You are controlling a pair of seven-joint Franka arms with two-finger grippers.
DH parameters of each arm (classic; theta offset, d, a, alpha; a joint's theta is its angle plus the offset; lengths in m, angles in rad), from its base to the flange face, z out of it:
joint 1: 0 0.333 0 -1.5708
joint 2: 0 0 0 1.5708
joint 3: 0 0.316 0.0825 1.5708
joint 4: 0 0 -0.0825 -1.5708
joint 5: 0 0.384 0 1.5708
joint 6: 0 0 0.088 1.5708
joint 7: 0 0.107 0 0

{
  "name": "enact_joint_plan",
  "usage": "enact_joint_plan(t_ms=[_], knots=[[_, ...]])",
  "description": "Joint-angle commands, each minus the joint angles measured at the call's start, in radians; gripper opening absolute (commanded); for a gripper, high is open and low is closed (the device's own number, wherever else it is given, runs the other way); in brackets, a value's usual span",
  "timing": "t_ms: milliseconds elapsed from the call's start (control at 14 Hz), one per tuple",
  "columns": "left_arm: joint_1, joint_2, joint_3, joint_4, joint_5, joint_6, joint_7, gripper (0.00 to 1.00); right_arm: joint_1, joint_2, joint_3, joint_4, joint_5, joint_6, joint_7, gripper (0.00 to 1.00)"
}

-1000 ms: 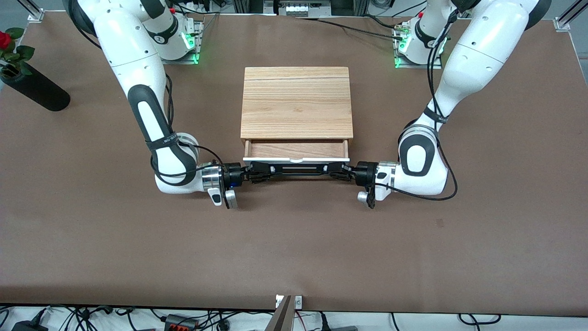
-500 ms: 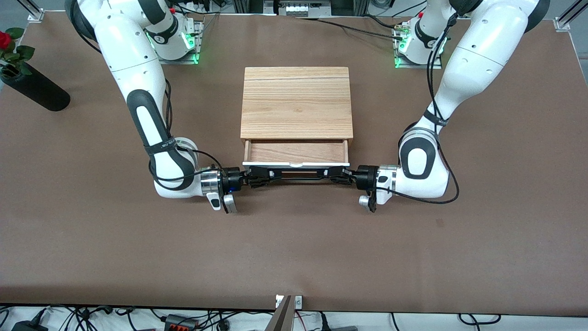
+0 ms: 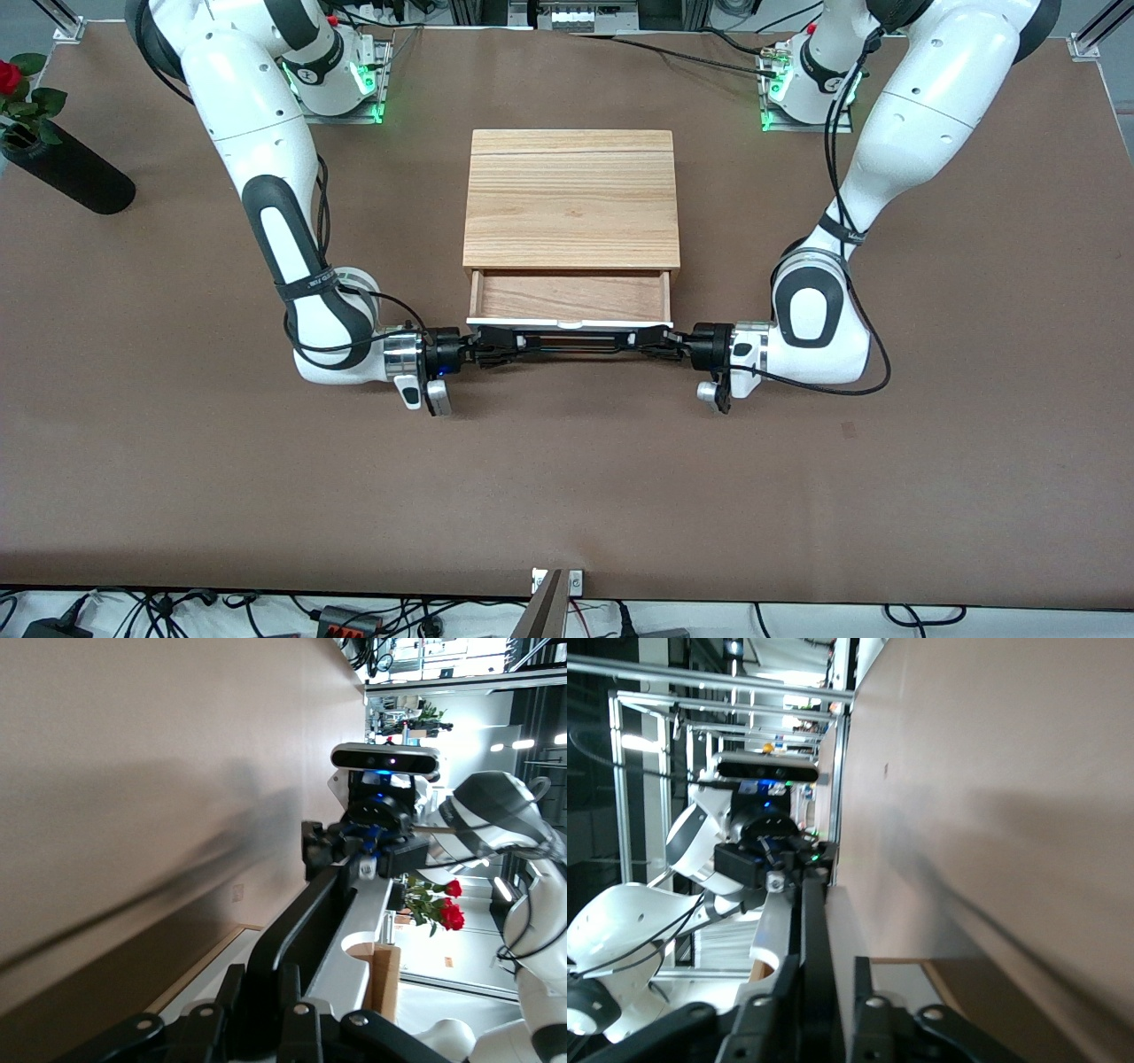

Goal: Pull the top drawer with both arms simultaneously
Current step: 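Pull the handle outward with both grippers to slide the drawer open, then open both grippers and release the drawer handle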

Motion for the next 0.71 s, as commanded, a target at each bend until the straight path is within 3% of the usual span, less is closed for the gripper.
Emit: enact_joint_plan(t_ms=[0,71,143,214,286,500,643], knots=[[0.010,-0.023,0.002,0.003,-0.026,-0.034,-0.012,0.23,-0.028,0.022,-0.010,0.021,-0.014,0.036,-0.001,1.00],[0.010,-0.022,0.002,0.004,-0.026,-0.034,-0.016,0.35,-0.028,0.022,-0.010,0.021,-0.016,0.039,0.000,1.00],[0.010,-0.023,0.002,0.004,-0.026,-0.033,-0.018,0.54,-0.026,0.022,-0.010,0.021,-0.016,0.042,0.000,1.00],[0.010,-0.022,0.002,0.006,-0.026,-0.033,-0.018,0.84,-0.023,0.022,-0.010,0.021,-0.016,0.044,0.000,1.00],[0.010,-0.023,0.004,0.019,-0.023,-0.031,-0.013,1.00,-0.019,0.019,-0.010,0.021,-0.017,0.044,0.000,1.00],[0.010,-0.028,0.004,0.038,-0.003,0.007,-0.013,1.00,-0.017,-0.002,-0.015,0.021,-0.026,0.045,0.003,1.00],[0.012,-0.031,0.006,0.056,0.000,0.006,-0.018,1.00,-0.013,-0.025,-0.039,0.021,-0.087,0.051,0.025,1.00]])
